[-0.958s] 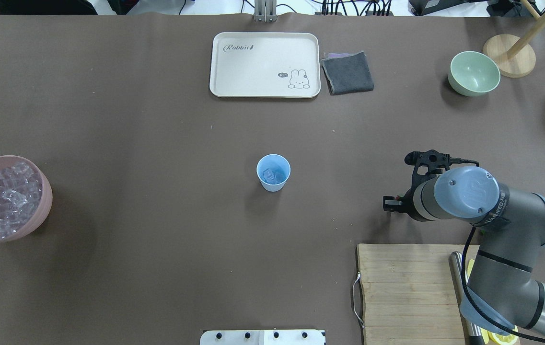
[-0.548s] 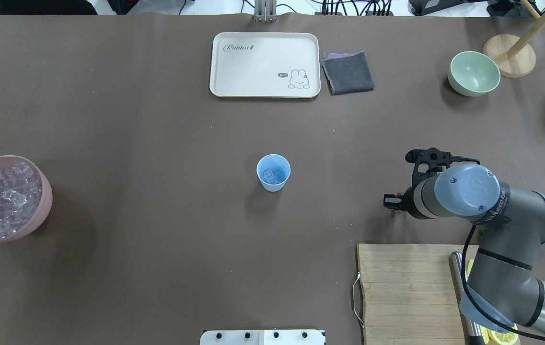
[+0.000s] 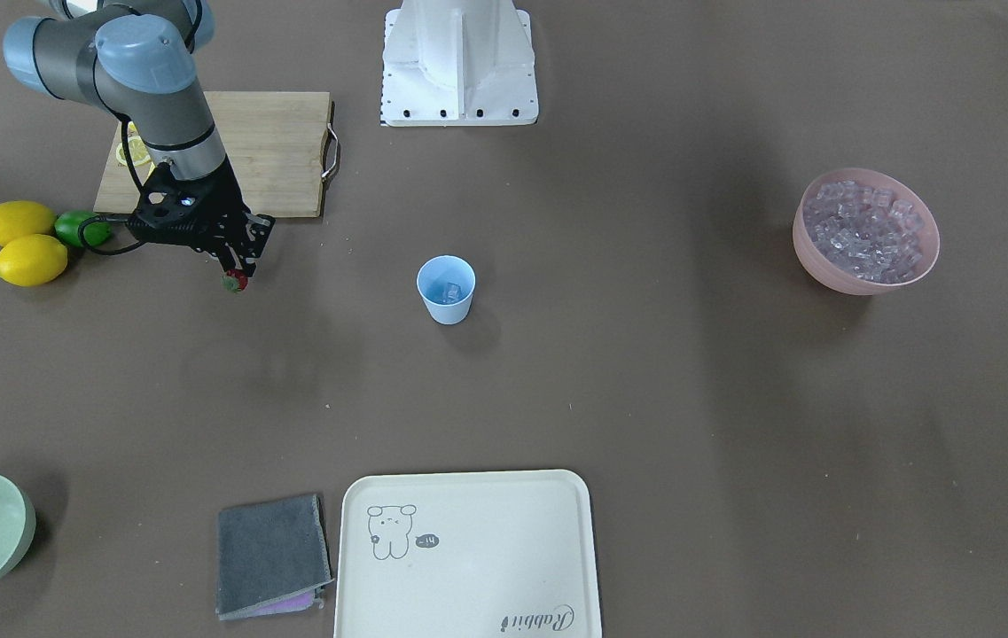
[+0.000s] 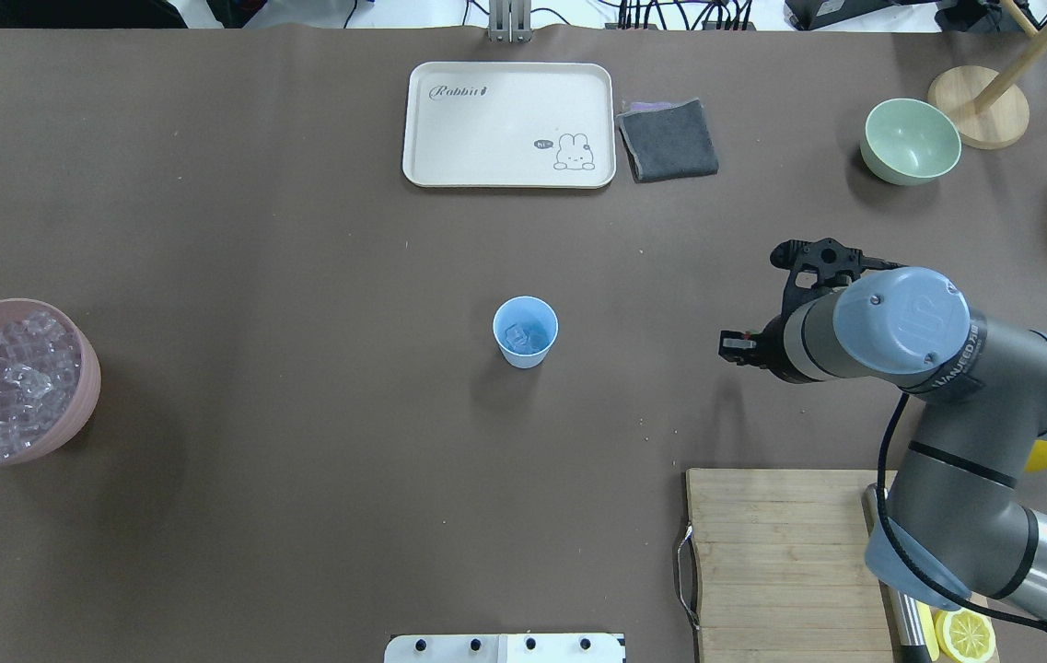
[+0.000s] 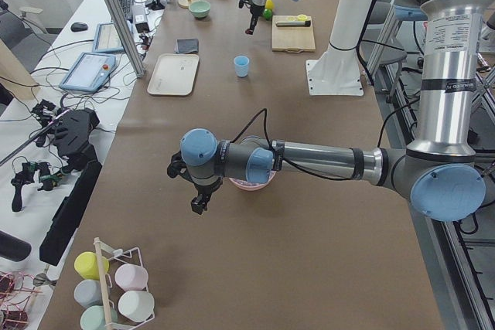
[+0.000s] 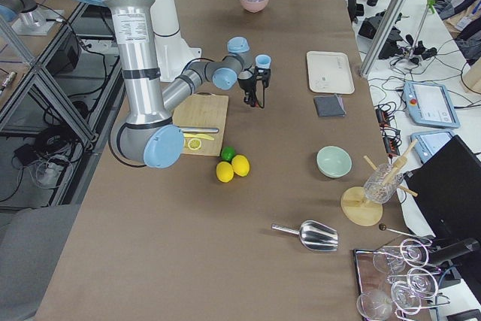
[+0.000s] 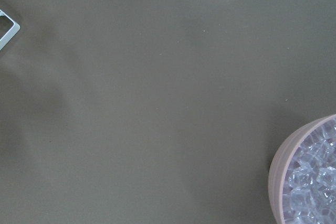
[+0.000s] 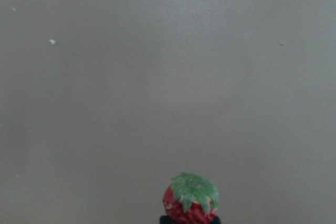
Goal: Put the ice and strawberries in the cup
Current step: 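Carry the strawberry with the right gripper over the light-blue cup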
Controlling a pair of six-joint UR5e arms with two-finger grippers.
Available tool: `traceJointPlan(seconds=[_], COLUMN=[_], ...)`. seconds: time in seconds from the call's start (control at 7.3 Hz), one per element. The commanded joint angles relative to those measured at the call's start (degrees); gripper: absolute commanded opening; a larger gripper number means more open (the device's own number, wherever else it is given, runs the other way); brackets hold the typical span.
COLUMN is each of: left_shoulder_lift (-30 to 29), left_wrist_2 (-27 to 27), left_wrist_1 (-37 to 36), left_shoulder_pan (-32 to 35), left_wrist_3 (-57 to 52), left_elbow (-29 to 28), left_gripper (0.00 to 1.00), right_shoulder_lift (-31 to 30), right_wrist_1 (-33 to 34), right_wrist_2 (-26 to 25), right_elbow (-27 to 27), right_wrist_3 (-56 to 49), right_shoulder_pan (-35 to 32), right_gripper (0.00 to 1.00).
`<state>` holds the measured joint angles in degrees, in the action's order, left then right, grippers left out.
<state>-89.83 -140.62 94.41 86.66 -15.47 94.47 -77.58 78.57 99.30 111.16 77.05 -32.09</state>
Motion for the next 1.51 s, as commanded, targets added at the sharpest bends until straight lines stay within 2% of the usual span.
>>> traceJointPlan(seconds=[0.0, 0.41, 0.68, 0.82, 1.1, 1.37], left_shoulder_lift=[0.0, 0.1, 1.0, 1.4, 1.8, 1.8], left_wrist_2=[0.0, 0.0, 0.0, 0.0, 0.0, 0.0], left_wrist_1=[0.1, 1.0, 4.0, 4.8, 5.2, 5.2], left_shoulder_pan=[0.0, 0.0, 0.0, 0.0, 0.0, 0.0], left_wrist_3=[0.0, 0.0, 0.2, 0.2, 0.2, 0.1], left_elbow=[-0.1, 0.2, -0.3, -0.4, -0.4, -0.5], left_gripper=[0.99, 0.99, 0.99, 0.99, 0.99, 0.99], right_shoulder_lift=[8.6, 20.8, 27.1, 28.2, 31.4, 31.4], right_wrist_1=[5.9, 10.6, 11.3, 11.4, 11.5, 11.8], right_wrist_2=[0.0, -0.9, -4.9, -5.3, -6.0, -6.1], right_elbow=[-0.9, -5.9, -10.9, -11.2, -15.2, -15.3], right_wrist_3=[5.4, 5.5, 5.6, 5.7, 8.5, 8.5], right_shoulder_pan=[-0.1, 1.8, 4.5, 5.4, 6.1, 6.8], right_gripper=[0.0, 0.0, 0.0, 0.0, 0.0, 0.0])
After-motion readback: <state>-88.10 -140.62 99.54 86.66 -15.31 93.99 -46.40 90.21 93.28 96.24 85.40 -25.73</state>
